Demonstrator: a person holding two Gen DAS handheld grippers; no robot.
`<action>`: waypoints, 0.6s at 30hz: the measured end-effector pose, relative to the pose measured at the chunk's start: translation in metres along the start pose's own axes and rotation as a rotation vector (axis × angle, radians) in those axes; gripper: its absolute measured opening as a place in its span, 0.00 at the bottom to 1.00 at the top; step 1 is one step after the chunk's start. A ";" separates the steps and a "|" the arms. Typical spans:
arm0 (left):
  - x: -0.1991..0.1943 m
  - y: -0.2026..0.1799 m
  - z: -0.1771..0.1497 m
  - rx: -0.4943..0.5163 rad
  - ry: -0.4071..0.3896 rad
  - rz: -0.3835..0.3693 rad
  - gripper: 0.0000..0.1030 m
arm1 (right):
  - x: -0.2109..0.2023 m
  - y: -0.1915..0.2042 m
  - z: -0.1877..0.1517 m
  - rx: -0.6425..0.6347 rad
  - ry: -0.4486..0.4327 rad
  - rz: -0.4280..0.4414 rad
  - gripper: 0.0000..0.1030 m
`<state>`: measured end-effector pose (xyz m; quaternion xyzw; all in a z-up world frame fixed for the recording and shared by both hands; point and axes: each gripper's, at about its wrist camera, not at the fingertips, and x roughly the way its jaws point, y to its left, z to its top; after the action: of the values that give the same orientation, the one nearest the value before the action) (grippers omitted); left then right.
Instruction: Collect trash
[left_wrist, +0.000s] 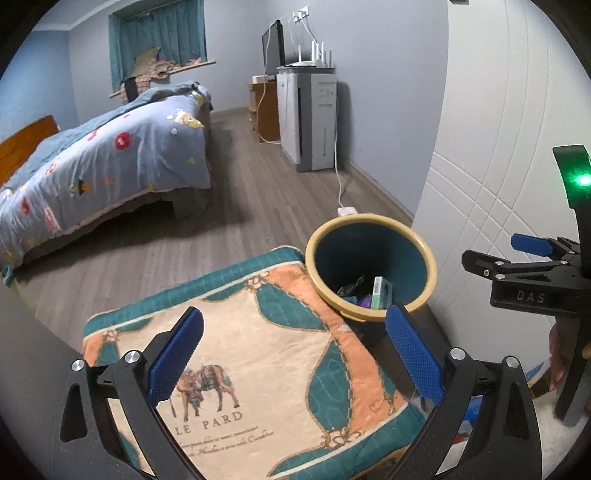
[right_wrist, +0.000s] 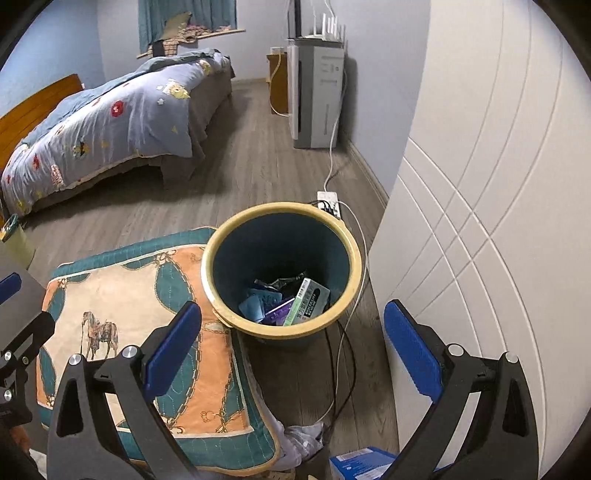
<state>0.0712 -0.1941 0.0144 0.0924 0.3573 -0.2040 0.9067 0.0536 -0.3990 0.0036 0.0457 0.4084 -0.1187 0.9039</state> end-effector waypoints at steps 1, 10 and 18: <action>-0.001 0.001 0.000 -0.004 -0.001 -0.003 0.95 | 0.000 0.002 0.000 -0.008 -0.001 -0.002 0.94; -0.004 0.007 -0.002 -0.010 0.002 -0.003 0.95 | -0.005 0.007 -0.001 -0.020 -0.006 -0.011 0.94; -0.004 0.008 -0.003 -0.009 0.002 -0.005 0.95 | -0.004 0.005 -0.001 -0.013 -0.004 -0.010 0.94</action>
<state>0.0703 -0.1849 0.0154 0.0876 0.3596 -0.2045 0.9062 0.0516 -0.3929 0.0053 0.0374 0.4076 -0.1206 0.9044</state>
